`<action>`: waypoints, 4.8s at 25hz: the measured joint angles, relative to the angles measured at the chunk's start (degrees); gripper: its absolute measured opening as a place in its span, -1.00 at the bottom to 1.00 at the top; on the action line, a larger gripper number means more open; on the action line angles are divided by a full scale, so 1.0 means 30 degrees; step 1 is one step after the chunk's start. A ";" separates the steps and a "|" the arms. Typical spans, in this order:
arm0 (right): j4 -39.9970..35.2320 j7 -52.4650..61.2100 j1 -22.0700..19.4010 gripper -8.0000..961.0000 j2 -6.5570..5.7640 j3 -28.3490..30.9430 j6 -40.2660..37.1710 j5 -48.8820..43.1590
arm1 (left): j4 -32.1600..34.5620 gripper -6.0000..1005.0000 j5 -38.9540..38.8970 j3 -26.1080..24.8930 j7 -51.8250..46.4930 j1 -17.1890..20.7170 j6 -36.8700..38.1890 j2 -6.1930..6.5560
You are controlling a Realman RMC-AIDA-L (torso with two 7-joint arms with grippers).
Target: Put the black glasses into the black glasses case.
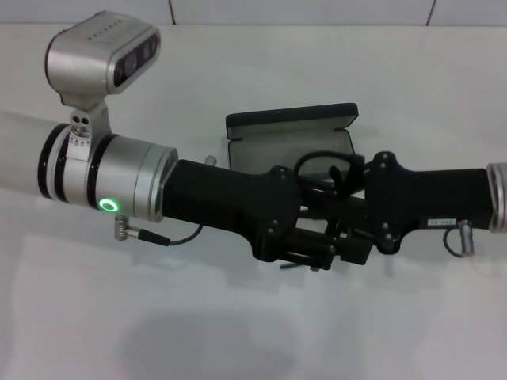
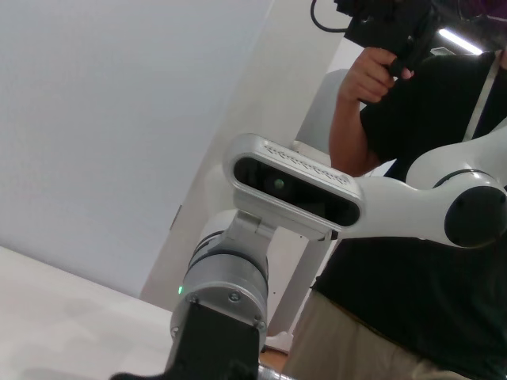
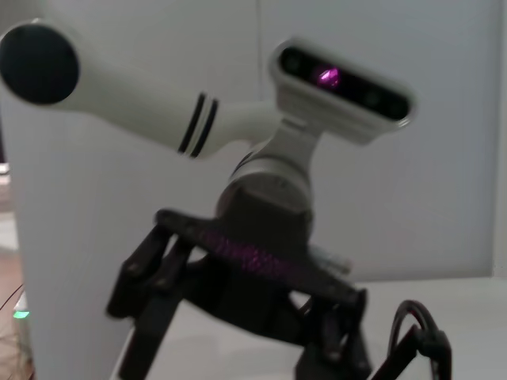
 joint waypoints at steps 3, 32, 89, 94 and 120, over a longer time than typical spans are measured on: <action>-0.0112 0.0000 0.0064 -0.69 0.0001 -0.0011 -0.0058 -0.0330 | -0.0030 0.21 0.0011 0.0000 -0.0001 0.0000 -0.0041 0.0007; -0.5838 0.1652 -0.1971 -0.67 0.0106 0.0982 0.3468 -0.1898 | -0.0058 0.21 0.0014 -0.4112 0.0394 0.1358 -0.0463 0.0810; -1.5457 1.8206 0.0249 -0.62 0.0222 -1.3311 1.3927 -2.4513 | -0.0929 0.21 -0.1133 -1.2570 0.2484 0.2313 -0.7526 0.0030; -1.5249 1.8248 0.0317 -0.61 0.0220 -1.3975 1.4822 -2.5142 | -0.0929 0.21 -0.1133 -1.2486 0.2567 0.2289 -0.7761 0.0048; -1.5835 1.8587 -0.0798 -0.60 0.0221 -1.4034 1.6089 -2.5362 | -0.0971 0.21 -0.0984 -1.2443 0.2810 0.2186 -0.7832 0.0066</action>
